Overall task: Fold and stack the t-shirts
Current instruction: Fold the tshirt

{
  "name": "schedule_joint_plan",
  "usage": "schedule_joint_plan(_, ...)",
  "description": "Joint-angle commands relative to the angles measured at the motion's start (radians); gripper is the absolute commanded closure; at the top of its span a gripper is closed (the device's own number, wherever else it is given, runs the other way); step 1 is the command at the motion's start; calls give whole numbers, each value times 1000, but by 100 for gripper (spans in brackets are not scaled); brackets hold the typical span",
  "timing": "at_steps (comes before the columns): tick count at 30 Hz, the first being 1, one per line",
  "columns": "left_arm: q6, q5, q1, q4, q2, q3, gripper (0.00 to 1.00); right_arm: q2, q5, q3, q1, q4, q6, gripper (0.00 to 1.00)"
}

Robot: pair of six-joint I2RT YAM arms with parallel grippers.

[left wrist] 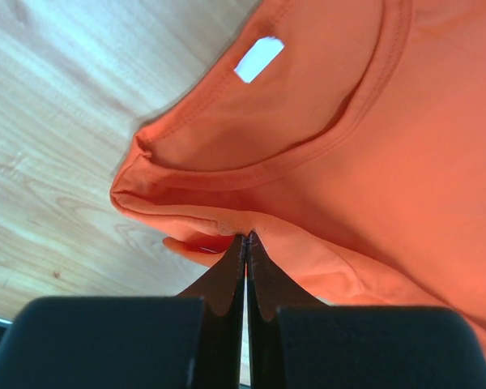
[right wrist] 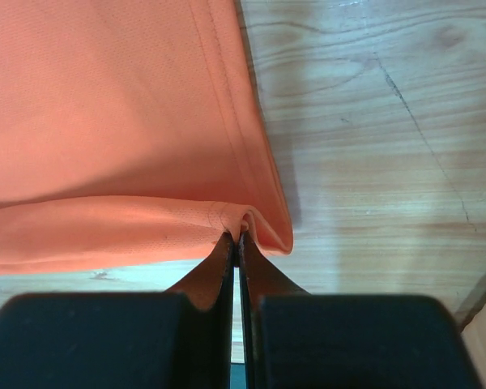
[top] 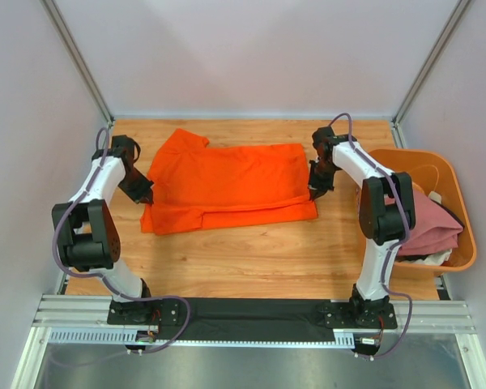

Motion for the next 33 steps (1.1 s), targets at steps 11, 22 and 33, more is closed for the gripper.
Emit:
schedule_joint_plan(11,18,2,-10,4,57,127,100,77,27,87,-41,-18,-9,100)
schedule_joint_plan(22,18,2,-8,10,138,162,100,145,14,148,-42,-27,-10,100)
schedule_joint_plan(33,24,-6,-10,1,195,208,100,169,12,182,-45,-34,-6,100)
